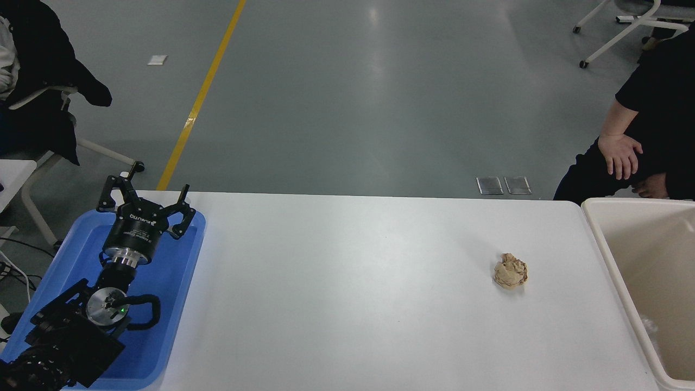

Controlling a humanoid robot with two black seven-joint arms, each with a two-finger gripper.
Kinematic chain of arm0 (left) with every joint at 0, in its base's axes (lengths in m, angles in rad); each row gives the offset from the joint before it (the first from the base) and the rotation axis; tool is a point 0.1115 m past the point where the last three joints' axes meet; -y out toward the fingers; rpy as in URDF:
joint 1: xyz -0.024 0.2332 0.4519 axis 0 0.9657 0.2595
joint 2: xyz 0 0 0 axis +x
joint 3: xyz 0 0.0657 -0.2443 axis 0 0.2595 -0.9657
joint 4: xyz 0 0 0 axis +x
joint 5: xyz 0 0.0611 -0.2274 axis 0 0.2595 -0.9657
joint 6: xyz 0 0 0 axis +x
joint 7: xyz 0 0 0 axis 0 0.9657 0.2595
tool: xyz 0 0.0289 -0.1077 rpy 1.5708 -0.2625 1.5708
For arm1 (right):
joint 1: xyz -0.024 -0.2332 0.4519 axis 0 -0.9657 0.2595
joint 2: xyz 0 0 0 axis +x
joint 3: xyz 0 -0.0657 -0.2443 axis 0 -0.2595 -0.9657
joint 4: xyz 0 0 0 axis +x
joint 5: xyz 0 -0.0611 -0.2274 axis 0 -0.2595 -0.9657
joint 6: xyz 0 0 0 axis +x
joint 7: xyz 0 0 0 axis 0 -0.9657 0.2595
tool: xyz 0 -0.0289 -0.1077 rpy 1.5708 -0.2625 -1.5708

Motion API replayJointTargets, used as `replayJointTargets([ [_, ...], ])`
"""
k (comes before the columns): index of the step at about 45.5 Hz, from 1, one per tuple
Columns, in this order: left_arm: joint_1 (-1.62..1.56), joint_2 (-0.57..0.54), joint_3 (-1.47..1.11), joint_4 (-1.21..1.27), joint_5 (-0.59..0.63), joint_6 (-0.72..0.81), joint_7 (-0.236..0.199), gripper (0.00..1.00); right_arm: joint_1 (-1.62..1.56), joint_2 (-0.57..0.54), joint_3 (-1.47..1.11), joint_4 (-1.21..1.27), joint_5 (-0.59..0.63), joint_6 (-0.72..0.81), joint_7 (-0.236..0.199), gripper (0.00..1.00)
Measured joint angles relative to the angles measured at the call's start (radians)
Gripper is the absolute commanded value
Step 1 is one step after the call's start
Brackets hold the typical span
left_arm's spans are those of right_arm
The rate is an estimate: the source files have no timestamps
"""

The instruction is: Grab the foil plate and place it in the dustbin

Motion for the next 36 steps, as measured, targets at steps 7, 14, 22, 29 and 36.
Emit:
replayJointTargets([
  [7, 0.0, 0.0, 0.0, 0.0, 0.0, 0.0, 0.0, 1.0, 0.058, 0.01, -0.006, 0.016, -0.001, -0.008, 0.002, 1.0],
  [14, 0.0, 0.0, 0.0, 0.0, 0.001, 0.0, 0.0, 1.0, 0.173, 0.017, -0.058, 0.056, -0.007, -0.012, 0.002, 1.0],
  [22, 0.0, 0.0, 0.0, 0.0, 0.002, 0.0, 0.0, 1.0, 0.381, 0.018, -0.19, 0.178, -0.013, -0.013, 0.002, 1.0],
  [29, 0.0, 0.0, 0.0, 0.0, 0.001, 0.0, 0.0, 1.0, 0.625, 0.019, -0.304, 0.381, -0.017, -0.007, 0.002, 1.0],
  [36, 0.0, 0.0, 0.0, 0.0, 0.001, 0.0, 0.0, 1.0, 0.852, 0.024, -0.364, 0.618, -0.034, 0.01, 0.0, 1.0],
])
